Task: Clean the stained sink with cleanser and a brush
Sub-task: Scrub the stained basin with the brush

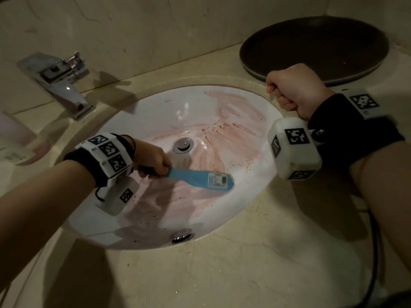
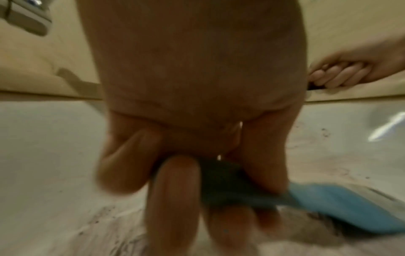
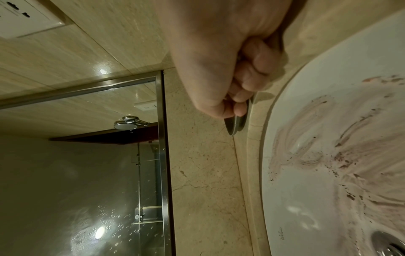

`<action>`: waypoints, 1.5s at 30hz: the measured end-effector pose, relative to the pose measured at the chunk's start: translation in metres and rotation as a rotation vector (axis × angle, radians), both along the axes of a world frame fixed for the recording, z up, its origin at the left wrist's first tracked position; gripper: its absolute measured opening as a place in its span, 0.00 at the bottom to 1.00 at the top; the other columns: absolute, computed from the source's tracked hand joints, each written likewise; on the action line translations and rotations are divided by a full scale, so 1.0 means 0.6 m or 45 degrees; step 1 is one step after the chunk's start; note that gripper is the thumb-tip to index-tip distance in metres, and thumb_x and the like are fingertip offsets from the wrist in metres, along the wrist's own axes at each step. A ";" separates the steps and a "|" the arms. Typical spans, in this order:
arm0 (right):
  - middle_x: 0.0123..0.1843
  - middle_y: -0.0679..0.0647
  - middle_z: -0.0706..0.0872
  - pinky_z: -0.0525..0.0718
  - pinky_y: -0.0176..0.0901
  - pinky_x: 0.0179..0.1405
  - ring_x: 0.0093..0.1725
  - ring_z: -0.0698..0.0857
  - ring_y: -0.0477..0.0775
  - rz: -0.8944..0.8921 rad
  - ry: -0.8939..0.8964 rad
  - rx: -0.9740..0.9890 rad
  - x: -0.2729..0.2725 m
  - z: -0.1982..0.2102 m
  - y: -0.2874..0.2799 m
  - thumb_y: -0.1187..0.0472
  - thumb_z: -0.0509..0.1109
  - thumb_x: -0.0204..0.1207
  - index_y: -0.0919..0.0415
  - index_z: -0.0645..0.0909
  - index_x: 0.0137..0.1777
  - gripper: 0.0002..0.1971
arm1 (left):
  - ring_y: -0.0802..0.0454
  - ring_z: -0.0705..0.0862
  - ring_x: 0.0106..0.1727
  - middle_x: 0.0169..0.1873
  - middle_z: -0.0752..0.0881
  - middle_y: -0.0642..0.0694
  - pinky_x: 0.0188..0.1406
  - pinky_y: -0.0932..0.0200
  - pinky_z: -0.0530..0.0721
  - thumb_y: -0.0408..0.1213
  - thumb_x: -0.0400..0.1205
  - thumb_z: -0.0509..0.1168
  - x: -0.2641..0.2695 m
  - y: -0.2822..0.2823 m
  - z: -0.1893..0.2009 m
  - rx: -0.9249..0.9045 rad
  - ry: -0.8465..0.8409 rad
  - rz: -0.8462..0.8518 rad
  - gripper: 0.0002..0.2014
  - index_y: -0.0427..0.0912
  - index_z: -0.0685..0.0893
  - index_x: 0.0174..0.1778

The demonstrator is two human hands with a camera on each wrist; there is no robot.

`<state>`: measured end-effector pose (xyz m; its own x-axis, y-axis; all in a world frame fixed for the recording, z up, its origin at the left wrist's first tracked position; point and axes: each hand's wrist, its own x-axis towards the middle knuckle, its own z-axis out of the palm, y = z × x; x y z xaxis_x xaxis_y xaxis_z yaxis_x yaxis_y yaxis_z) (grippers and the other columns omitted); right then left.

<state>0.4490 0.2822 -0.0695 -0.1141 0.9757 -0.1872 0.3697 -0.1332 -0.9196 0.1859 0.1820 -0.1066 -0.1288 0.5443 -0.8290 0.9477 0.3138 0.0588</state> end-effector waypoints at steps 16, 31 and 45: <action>0.24 0.49 0.69 0.59 0.31 0.10 0.16 0.63 0.44 0.023 -0.002 0.000 0.002 0.003 -0.005 0.63 0.61 0.73 0.57 0.74 0.29 0.11 | 0.57 0.70 0.13 0.23 0.74 0.45 0.12 0.73 0.66 0.30 0.85 0.55 0.002 -0.009 0.022 -0.064 0.213 -0.039 0.14 0.40 0.77 0.33; 0.23 0.48 0.68 0.58 0.29 0.10 0.13 0.62 0.42 0.021 0.012 0.005 0.003 0.005 -0.009 0.63 0.60 0.74 0.56 0.73 0.29 0.12 | 0.47 0.75 0.38 0.38 0.78 0.44 0.34 0.62 0.71 0.34 0.85 0.53 0.098 0.026 -0.001 0.535 0.295 -0.132 0.12 0.38 0.81 0.55; 0.23 0.49 0.69 0.59 0.29 0.09 0.15 0.63 0.44 0.084 -0.119 0.006 -0.001 0.003 -0.008 0.61 0.62 0.74 0.58 0.75 0.29 0.11 | 0.54 0.69 0.21 0.25 0.75 0.48 0.10 0.73 0.65 0.32 0.85 0.55 0.065 -0.002 0.027 0.081 0.207 -0.219 0.13 0.43 0.74 0.33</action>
